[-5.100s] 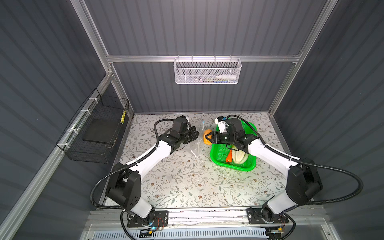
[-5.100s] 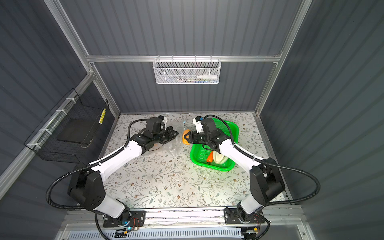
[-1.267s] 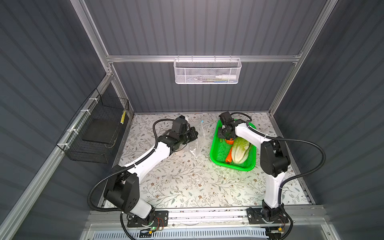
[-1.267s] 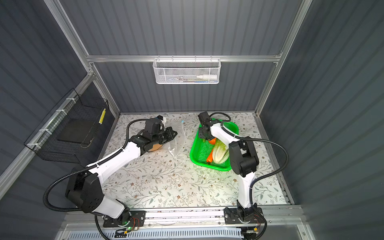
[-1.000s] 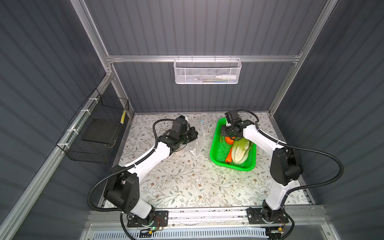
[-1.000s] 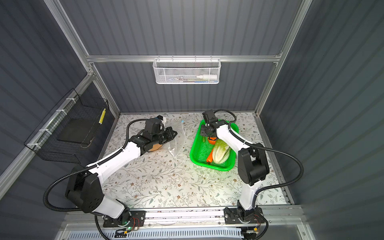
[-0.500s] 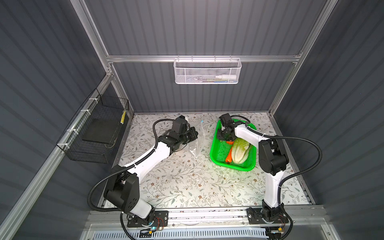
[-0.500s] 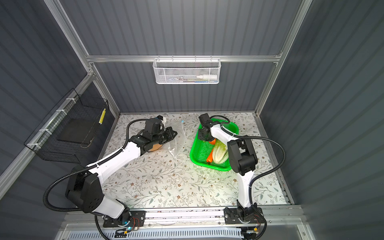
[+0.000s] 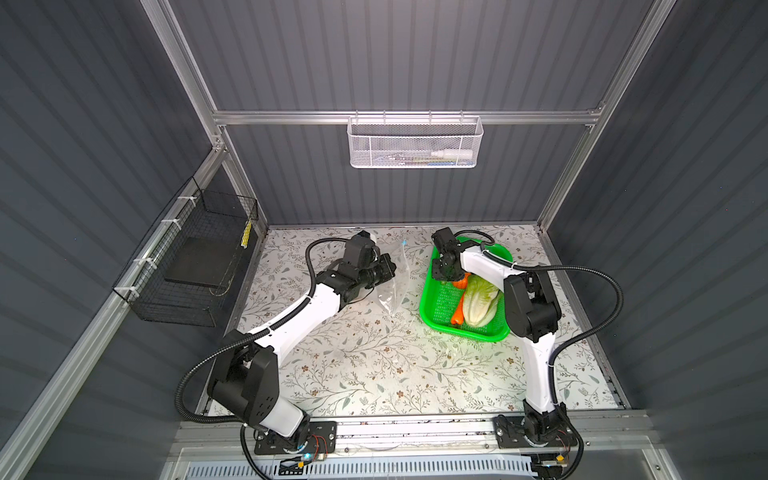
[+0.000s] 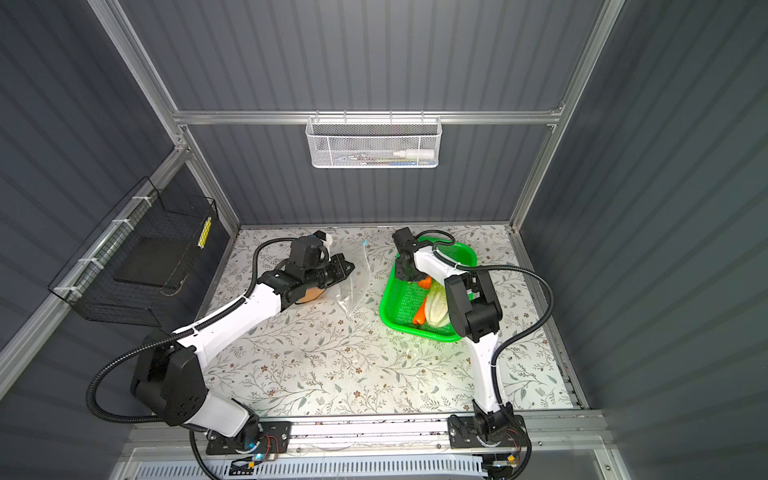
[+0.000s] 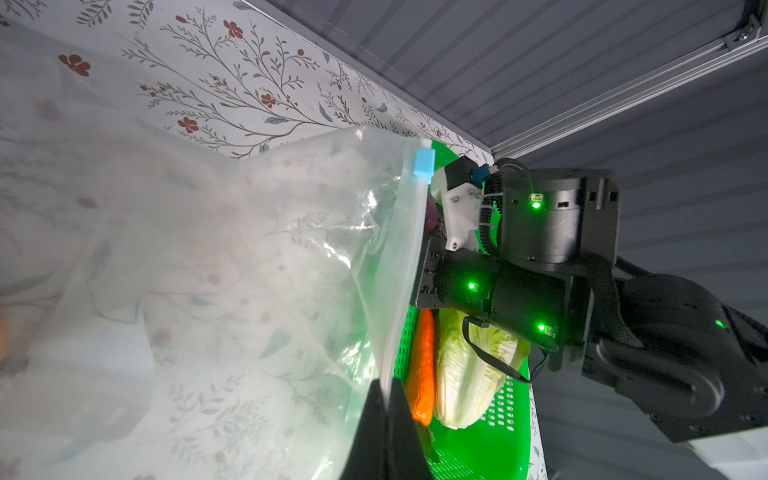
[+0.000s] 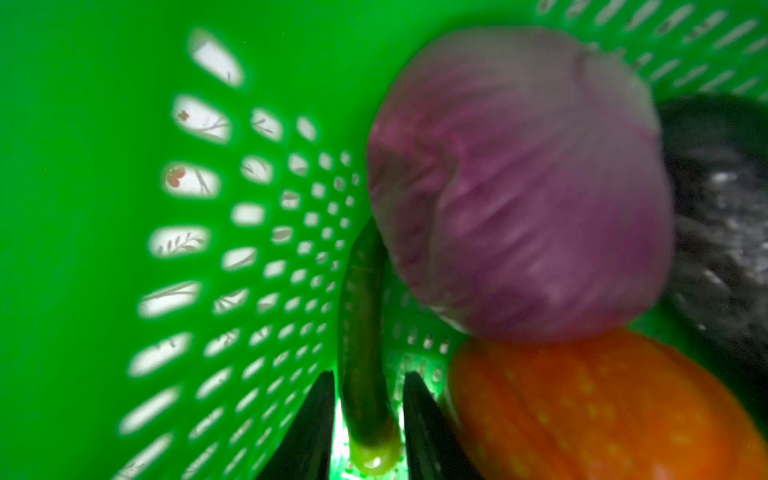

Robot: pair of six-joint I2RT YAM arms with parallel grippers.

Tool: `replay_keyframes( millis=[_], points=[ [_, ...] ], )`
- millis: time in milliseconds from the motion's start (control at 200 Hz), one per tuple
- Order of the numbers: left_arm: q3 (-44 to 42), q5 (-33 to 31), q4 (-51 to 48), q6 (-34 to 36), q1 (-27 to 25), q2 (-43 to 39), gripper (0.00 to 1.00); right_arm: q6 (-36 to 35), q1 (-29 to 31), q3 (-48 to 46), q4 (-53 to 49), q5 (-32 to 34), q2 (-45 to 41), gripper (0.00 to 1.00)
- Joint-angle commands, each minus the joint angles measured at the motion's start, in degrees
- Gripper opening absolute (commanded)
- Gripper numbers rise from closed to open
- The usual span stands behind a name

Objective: Place the food in the zip-top bag and seal the zipper

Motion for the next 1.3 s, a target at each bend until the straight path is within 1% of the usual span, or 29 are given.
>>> replay_keyframes(
  millis=[0,190,305,460,695,985,1226,1241,1291],
  points=[
    [0.41,-0.63,-0.69,0.36,0.11,-0.47,0.00,0.25,0.61,1.54,-1.70,0.48,1.56,0.32],
    [0.18,-1.11,-1.29,0.60,0.10,-0.98,0.00,0.08,0.80,1.22,-1.22,0.27,1.72,0.21],
    [0.18,-1.29,-1.43,0.69,0.11,-1.13,0.00,-0.43,0.67,0.00,-0.16,-0.09,0.60,0.16],
    [0.17,-1.37,-1.43,0.69,0.11,-1.14,0.00,-0.80,0.71,-2.89,2.36,-2.05,-3.09,0.15],
    [0.14,-1.72,-1.50,0.87,0.11,-1.33,0.00,-0.31,-0.14,-8.80,6.64,-9.04,-11.36,0.16],
    [0.14,-1.88,-1.54,1.04,0.11,-1.41,0.00,3.15,-2.41,-19.85,12.26,-20.06,-22.60,0.17],
    [0.26,-1.55,-1.48,0.87,0.11,-1.17,0.00,3.36,-2.42,-28.70,20.45,-27.04,-34.05,0.18],
    [0.21,-1.48,-1.48,0.87,0.11,-1.14,0.00,3.42,-2.37,-29.31,21.24,-29.18,-34.93,0.18],
    [0.26,-1.46,-1.52,0.87,0.06,-1.08,0.00,3.67,-2.13,-30.97,23.46,-31.41,-36.89,0.18]
  ],
)
